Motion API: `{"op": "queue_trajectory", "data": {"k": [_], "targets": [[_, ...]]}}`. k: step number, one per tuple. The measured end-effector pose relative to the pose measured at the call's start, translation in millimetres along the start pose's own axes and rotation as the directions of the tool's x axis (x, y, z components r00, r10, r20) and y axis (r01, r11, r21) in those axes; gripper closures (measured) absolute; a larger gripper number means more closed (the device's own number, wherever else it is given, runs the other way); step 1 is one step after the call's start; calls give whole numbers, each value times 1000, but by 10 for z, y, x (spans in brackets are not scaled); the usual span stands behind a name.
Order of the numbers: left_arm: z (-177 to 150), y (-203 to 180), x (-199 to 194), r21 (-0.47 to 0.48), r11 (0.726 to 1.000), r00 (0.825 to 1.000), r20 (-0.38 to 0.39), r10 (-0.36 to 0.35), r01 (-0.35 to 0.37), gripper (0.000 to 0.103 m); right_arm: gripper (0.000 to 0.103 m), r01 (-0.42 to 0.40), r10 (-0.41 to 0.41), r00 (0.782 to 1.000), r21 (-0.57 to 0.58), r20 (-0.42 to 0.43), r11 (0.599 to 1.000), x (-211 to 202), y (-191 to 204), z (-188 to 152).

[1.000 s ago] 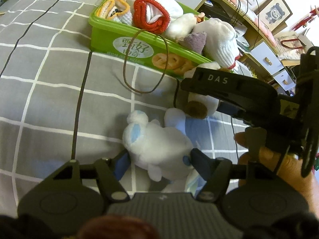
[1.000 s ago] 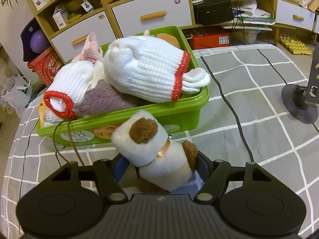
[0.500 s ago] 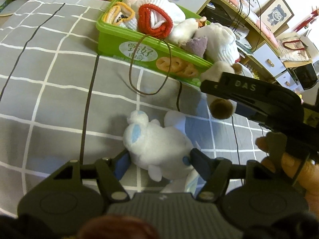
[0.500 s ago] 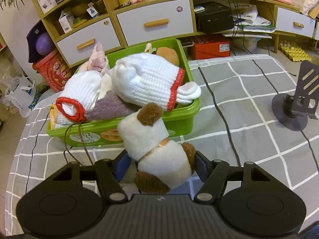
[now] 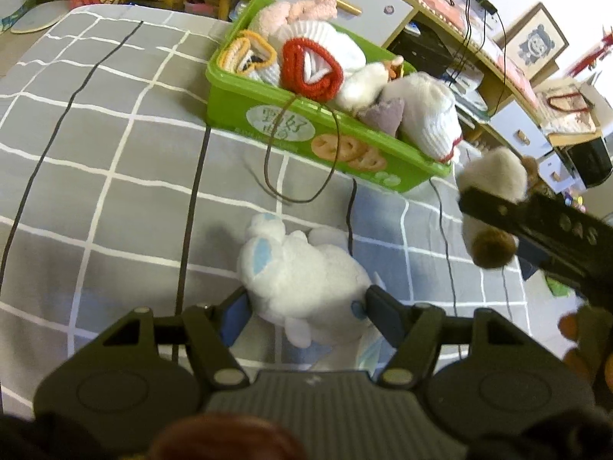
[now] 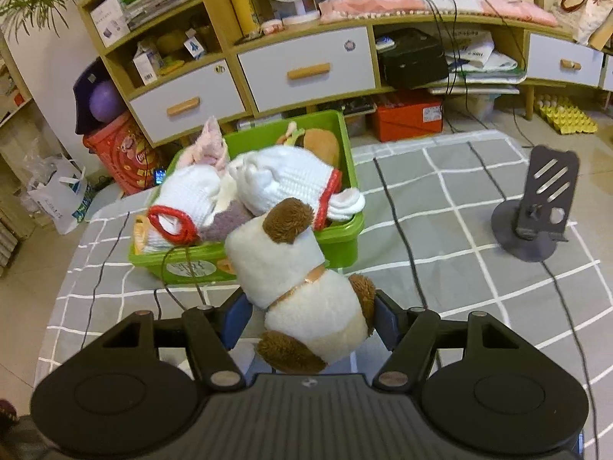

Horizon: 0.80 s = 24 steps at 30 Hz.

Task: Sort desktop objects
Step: 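Grasp the white bear plush with the left gripper while the right gripper lifts the dog, then carry the dog and bear over the green tray and open both grippers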

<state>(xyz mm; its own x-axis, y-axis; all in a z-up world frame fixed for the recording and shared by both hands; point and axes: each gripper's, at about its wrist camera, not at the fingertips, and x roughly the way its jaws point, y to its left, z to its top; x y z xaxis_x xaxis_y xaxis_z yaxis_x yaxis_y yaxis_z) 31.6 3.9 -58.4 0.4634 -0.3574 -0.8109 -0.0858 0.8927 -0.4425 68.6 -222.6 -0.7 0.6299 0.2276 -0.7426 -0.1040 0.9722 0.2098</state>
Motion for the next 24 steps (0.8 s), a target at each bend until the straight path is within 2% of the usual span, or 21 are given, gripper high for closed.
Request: {"op": "queue_trajectory", "data": {"k": [10, 24], "targets": [[33, -86, -234, -21, 999, 998, 53, -44, 45, 37, 36, 20, -19, 999, -1, 33, 1000, -380, -192, -77], [247, -51, -479, -61, 996, 986, 155, -55, 65, 37, 36, 27, -29, 998, 26, 47, 999, -548, -310, -118]]}}
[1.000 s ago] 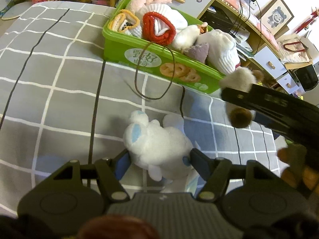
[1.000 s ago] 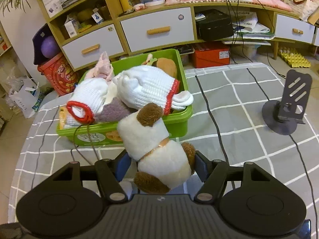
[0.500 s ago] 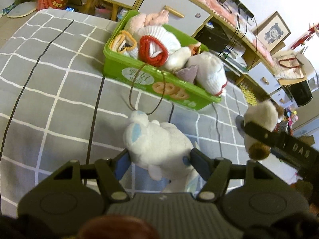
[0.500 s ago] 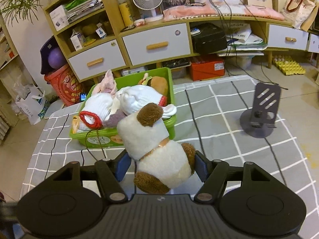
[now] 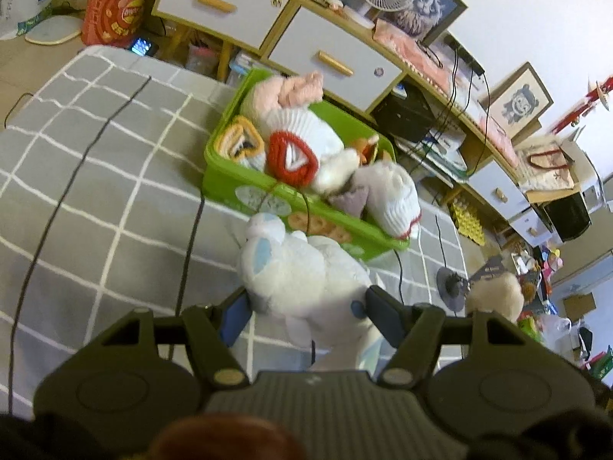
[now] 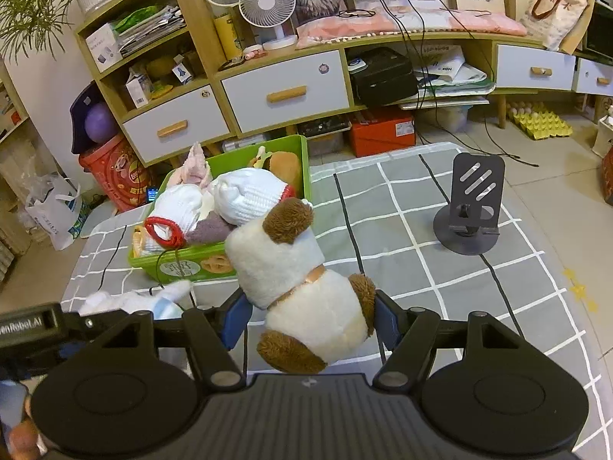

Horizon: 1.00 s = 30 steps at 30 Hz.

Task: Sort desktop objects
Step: 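Carry the dog and bear over the green tray and open both grippers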

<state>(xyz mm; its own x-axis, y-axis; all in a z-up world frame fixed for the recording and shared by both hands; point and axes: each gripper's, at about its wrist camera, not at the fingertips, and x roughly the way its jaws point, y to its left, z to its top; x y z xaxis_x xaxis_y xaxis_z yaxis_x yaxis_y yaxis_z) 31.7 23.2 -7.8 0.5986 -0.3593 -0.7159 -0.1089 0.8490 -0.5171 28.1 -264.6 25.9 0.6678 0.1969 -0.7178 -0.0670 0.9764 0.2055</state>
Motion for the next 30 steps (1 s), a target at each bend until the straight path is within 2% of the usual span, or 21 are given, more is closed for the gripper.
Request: {"op": "queue_trajectory", "data": {"k": [9, 15, 24, 27, 30], "targets": [[285, 51, -159, -4, 1000, 991, 137, -9, 10, 37, 36, -37, 37, 997, -3, 69, 999, -90, 16, 184], [473, 35, -59, -10, 999, 983, 182, -36, 38, 37, 36, -73, 70, 993, 33, 91, 997, 38, 81, 353], [698, 167, 197, -144, 981, 971, 218, -99, 132, 37, 36, -89, 84, 994, 67, 76, 994, 373, 250, 436], [811, 259, 227, -202, 969, 968, 234, -94, 143, 37, 36, -109, 103, 991, 70, 86, 992, 410, 323, 503], [999, 295, 267, -216, 969, 973, 220, -70, 119, 37, 36, -132, 126, 988, 65, 88, 989, 454, 394, 627]]}}
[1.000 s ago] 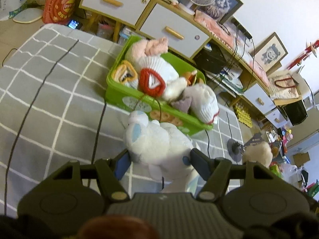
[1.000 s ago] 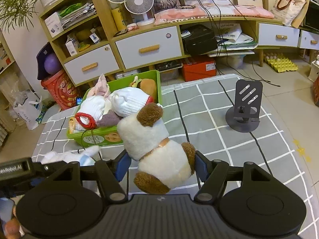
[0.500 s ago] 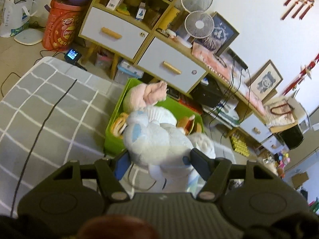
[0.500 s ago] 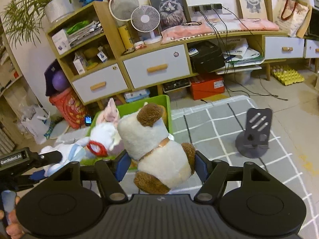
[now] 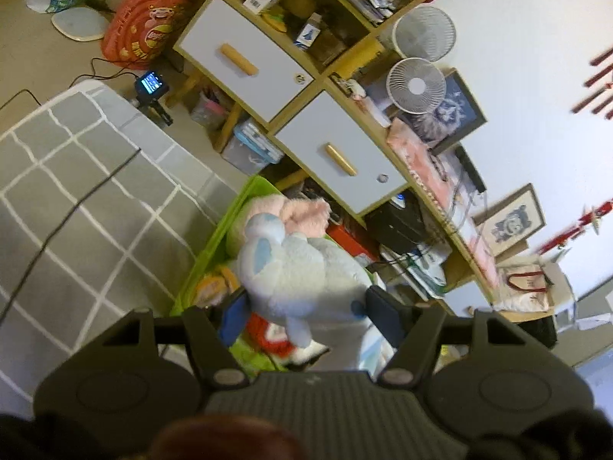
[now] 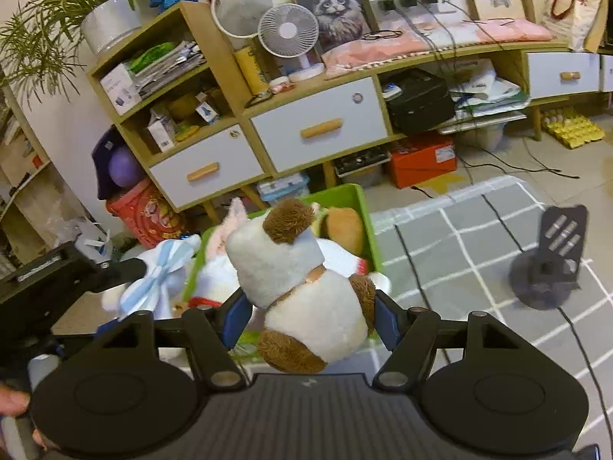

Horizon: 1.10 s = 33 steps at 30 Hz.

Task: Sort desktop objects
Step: 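Carry the dog and bear over the green tray and open both grippers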

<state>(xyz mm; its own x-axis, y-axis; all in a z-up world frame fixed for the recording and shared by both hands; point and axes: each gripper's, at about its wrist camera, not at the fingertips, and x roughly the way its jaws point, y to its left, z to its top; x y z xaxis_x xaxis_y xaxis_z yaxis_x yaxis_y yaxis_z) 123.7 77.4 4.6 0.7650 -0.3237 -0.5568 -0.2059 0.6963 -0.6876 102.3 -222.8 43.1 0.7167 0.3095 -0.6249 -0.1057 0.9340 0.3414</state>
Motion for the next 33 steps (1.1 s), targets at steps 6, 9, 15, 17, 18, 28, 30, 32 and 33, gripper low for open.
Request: {"op": "queue_trajectory", "data": {"k": [6, 9, 15, 17, 18, 28, 30, 32, 33], "targets": [[439, -183, 97, 54, 999, 999, 38, 9, -11, 37, 36, 5, -5, 1000, 10, 19, 1000, 199, 186, 373], [523, -222, 144, 104, 994, 998, 61, 22, -29, 37, 36, 2, -1, 999, -14, 42, 1000, 294, 312, 546], [480, 4, 336, 121, 991, 996, 73, 51, -60, 37, 36, 28, -26, 999, -90, 26, 996, 592, 471, 700], [470, 49, 440, 124, 990, 997, 57, 58, -65, 37, 36, 37, -36, 999, -123, 9, 992, 697, 522, 703], [461, 68, 495, 129, 989, 997, 44, 60, -65, 37, 36, 44, -45, 999, -145, -2, 988, 763, 551, 701], [332, 294, 796, 85, 995, 998, -41, 47, -44, 37, 36, 51, -81, 988, -220, -128, 974, 1286, 592, 426], [316, 326, 803, 81, 996, 998, -46, 40, -37, 36, 40, 46, -81, 986, -226, -148, 973, 1358, 580, 353], [300, 386, 826, 61, 998, 998, -53, 37, -34, 36, 44, 52, -87, 987, -248, -134, 967, 1394, 576, 302], [302, 407, 830, 52, 998, 998, -50, 27, -24, 36, 44, 53, -89, 988, -260, -128, 964, 1394, 581, 286]]}}
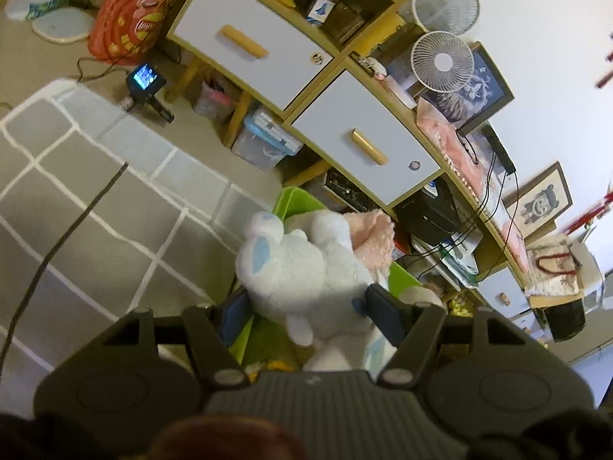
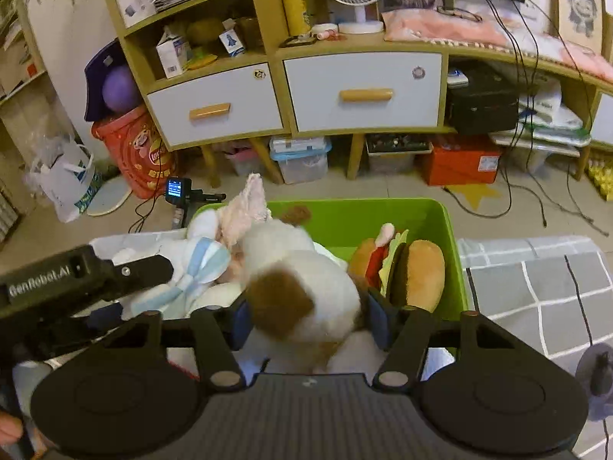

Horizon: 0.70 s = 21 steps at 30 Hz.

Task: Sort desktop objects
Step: 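Carry the dog and bear over the green tray and open both grippers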

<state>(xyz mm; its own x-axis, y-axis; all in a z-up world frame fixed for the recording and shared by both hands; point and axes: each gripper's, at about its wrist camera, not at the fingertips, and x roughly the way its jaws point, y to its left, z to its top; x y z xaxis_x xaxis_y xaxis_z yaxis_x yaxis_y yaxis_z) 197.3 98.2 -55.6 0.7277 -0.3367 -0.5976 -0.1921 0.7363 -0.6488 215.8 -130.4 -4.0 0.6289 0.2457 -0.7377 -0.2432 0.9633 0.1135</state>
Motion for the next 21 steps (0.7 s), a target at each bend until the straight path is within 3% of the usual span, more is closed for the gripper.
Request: {"op": "queue_trajectory", "data": {"k": [7, 10, 14, 21], "targets": [[59, 87, -15, -59, 998, 999, -15, -32, 31, 34, 44, -21, 21, 1000, 7, 3, 1000, -15, -21, 21], [69, 90, -34, -62, 998, 999, -18, -32, 31, 28, 40, -42, 42, 999, 22, 6, 999, -56, -47, 27], [92, 67, -106, -79, 995, 998, -10, -63, 62, 12, 26, -81, 80, 997, 51, 19, 995, -170, -59, 34], [110, -21, -237, -46, 997, 998, -18, -68, 67, 4, 24, -92, 90, 995, 83, 35, 992, -418, -36, 18]]}}
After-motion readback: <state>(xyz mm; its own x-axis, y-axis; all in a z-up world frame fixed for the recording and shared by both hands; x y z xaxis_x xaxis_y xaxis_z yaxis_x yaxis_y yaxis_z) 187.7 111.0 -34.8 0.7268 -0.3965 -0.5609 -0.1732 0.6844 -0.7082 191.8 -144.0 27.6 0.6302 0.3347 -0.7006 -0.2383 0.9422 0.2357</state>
